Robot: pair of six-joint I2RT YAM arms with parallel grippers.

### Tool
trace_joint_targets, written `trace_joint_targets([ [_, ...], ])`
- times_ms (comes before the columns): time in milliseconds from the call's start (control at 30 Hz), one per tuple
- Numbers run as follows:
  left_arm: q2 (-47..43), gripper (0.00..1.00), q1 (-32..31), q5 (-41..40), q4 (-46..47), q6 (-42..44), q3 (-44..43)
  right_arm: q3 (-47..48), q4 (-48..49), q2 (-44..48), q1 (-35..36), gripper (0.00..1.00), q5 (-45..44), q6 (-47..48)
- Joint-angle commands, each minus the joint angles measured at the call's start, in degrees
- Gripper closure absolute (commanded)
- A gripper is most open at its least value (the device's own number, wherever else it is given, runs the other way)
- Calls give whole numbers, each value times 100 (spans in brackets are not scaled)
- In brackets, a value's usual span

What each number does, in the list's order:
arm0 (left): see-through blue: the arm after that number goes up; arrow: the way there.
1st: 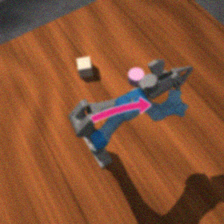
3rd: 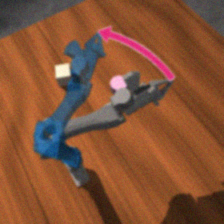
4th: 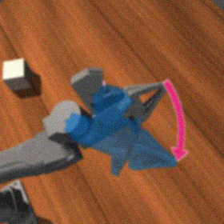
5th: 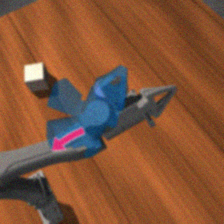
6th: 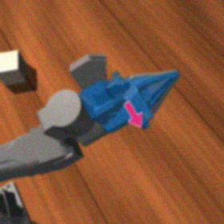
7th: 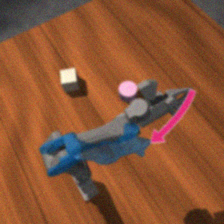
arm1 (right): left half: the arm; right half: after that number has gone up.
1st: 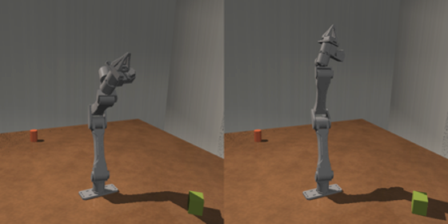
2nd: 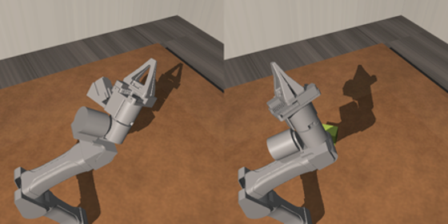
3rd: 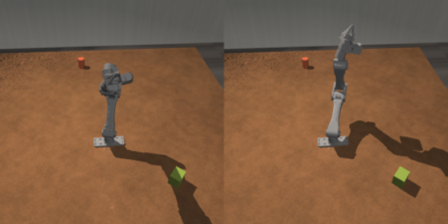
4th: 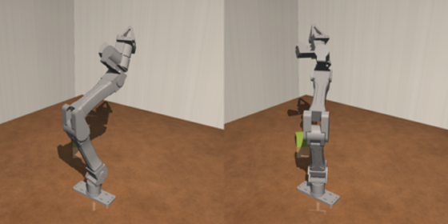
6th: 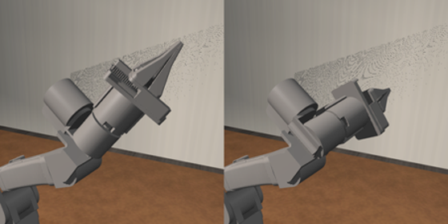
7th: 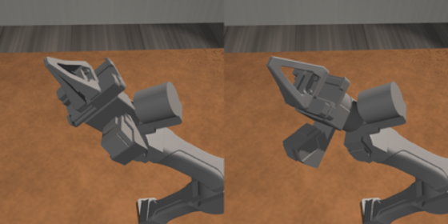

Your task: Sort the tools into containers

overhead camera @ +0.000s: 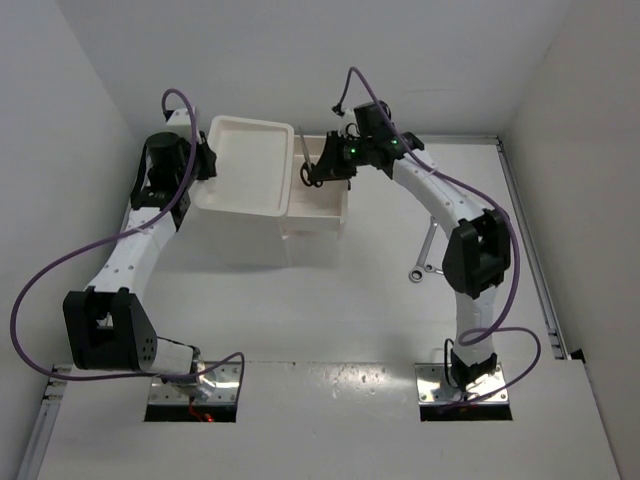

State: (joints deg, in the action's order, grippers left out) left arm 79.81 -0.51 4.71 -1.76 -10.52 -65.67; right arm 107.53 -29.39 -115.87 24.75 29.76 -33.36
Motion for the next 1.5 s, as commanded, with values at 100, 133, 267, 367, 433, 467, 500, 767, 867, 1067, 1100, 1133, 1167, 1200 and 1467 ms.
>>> trace_joint_targets([
  [100, 298, 100, 25, 39, -1318, -81, 652, 374, 161, 109, 47, 84, -85, -197],
  [133, 298, 100, 25, 39, -1318, -81, 652, 374, 161, 109, 47, 79, -84, -118],
  [267, 351, 100, 25, 91, -1318, -81, 600, 374, 161, 328, 109, 54, -31, 67],
  [367, 403, 100, 25, 91, -1318, -81, 599, 576, 91, 521, 109, 50, -31, 243],
  [433, 404, 100, 25, 91, -1318, -81, 599, 507, 29, 688, -66, 50, -31, 243],
  [467, 404, 100, 25, 91, -1318, -81, 599, 341, 29, 941, -171, 50, -31, 321],
  [500, 404, 100, 25, 91, -1318, -81, 599, 226, 29, 1083, -260, 50, -118, 374],
  [767, 342, 100, 25, 91, -1318, -29, 599, -1242, 92, 1629, -1411, 50, 143, 673],
  [867, 342, 100, 25, 91, -1318, -29, 599, -1506, 91, 1384, -1473, 50, 416, 673],
  [1067, 342, 100, 25, 91, -1318, -29, 599, -1823, 223, 927, -1473, 56, 628, 462],
  [1100, 342, 100, 25, 91, -1318, -29, 599, -1823, 223, 874, -1421, 59, 549, 462],
  [1133, 342, 100, 25, 91, -1318, -29, 599, -1823, 284, 821, -1421, 60, 549, 410],
  [1167, 342, 100, 25, 91, -1318, -29, 599, -1823, 371, 708, -1421, 62, 670, 331],
  [1200, 342, 100, 25, 91, -1318, -29, 599, -1823, 372, 654, -1368, 62, 733, 331],
  [1467, 394, 100, -176, 83, -1318, -29, 599, -1331, 724, 303, -868, 63, 952, 93],
])
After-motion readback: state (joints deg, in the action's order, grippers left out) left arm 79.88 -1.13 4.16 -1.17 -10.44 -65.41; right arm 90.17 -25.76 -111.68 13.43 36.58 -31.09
